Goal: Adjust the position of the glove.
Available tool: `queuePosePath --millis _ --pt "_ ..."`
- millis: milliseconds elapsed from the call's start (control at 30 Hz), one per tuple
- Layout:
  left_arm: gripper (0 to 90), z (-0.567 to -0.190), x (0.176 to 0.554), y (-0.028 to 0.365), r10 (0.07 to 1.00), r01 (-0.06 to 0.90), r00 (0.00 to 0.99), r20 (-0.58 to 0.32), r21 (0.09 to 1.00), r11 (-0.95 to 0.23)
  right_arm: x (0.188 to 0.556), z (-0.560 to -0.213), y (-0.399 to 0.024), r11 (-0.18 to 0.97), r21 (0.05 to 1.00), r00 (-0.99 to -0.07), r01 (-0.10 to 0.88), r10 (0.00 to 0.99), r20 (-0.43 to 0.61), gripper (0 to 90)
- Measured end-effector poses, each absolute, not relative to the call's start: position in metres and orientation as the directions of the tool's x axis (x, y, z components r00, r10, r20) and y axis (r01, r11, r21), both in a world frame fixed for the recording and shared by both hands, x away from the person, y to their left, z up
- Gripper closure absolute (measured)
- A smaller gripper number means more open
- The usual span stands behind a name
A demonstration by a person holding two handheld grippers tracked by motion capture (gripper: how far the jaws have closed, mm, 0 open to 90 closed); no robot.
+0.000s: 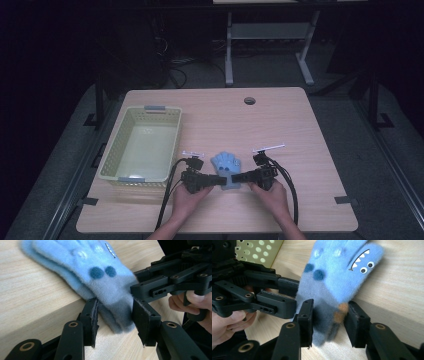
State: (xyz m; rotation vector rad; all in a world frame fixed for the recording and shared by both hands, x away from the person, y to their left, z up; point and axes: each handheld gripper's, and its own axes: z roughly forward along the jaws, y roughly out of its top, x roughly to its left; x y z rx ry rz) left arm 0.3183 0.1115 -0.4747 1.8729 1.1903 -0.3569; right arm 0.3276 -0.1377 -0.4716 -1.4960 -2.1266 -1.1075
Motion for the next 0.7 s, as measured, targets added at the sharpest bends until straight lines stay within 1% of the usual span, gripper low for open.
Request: queuePosePath --millis 167,467,700 --pt "56.4 -0.4756 0.32 0.1099 0.584 0.842 0.505 -0.635 0.51 -0.173 0.327 -0.4731 -0.1371 0.148 0.412 -0.403 0.899 0.648 0.646 65.6" --pt "64.6 -0.4801 0.324 0.11 0.564 0.852 0.491 -0.664 0.5 -0.154 0.325 -0.4762 -0.1382 0.12 0.422 -0.396 0.899 0.636 0.662 68.7" --pt "70.7 -0.4818 0.328 0.1124 0.529 0.864 0.472 -0.705 0.49 -0.118 0.3254 -0.4763 -0.1391 0.115 0.434 -0.405 0.894 0.625 0.667 71.2"
